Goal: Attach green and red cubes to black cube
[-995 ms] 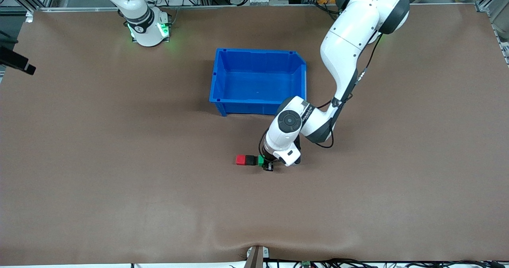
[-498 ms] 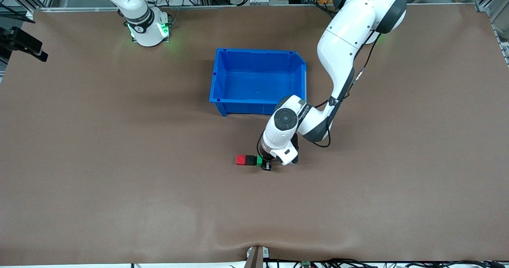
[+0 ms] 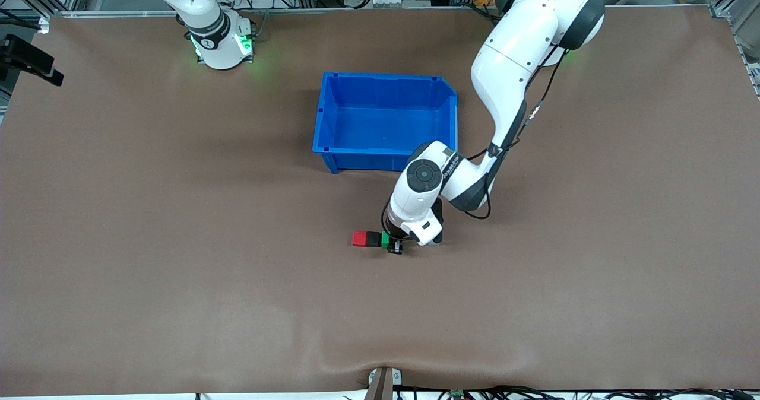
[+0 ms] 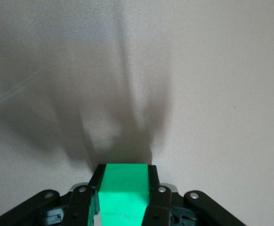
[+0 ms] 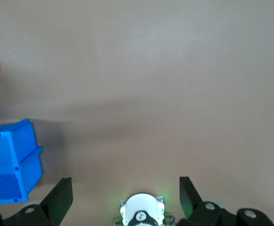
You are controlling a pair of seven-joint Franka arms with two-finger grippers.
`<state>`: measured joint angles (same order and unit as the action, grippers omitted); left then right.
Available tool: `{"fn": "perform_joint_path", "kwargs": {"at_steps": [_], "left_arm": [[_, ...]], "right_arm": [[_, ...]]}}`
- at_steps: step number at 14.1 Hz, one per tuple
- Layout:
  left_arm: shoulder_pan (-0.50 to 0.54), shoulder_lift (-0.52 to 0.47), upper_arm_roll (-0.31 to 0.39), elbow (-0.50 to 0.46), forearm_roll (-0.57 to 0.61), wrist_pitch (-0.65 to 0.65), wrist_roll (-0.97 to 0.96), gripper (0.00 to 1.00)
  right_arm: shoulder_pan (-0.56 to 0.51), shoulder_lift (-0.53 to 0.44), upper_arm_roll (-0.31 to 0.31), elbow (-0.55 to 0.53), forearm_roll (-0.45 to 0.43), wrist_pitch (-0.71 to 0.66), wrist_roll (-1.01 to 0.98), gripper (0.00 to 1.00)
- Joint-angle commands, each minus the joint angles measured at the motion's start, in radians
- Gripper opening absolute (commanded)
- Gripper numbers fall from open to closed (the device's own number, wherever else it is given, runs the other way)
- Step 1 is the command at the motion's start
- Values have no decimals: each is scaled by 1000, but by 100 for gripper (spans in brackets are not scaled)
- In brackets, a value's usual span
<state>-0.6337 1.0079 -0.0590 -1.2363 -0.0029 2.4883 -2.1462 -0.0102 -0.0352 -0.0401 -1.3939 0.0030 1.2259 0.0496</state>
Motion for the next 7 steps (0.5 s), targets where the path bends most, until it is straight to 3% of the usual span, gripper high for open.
{"fn": "perform_joint_path", "kwargs": {"at_steps": [1, 2, 3, 4, 5, 7], "left_arm": [[-32, 55, 22, 58, -14, 23, -32, 5], [-32, 55, 22, 58, -14, 23, -31, 19], [-32, 55, 22, 58, -14, 23, -30, 43], [-32, 55, 24, 58, -12, 23, -27, 82], [-32, 54, 27, 57, -14, 23, -27, 100], [-29, 48, 27, 51, -9, 23, -12, 100]], "right_arm": [[9, 8, -1, 21, 12, -13, -11, 100], [3, 8, -4, 15, 14, -6, -13, 100], [-4, 6, -7, -11, 14, 7, -14, 100], [-8, -3, -9, -42, 17, 21, -36, 100], [-8, -17, -9, -59, 18, 41, -62, 100], [-8, -18, -10, -63, 18, 46, -70, 100]]}}
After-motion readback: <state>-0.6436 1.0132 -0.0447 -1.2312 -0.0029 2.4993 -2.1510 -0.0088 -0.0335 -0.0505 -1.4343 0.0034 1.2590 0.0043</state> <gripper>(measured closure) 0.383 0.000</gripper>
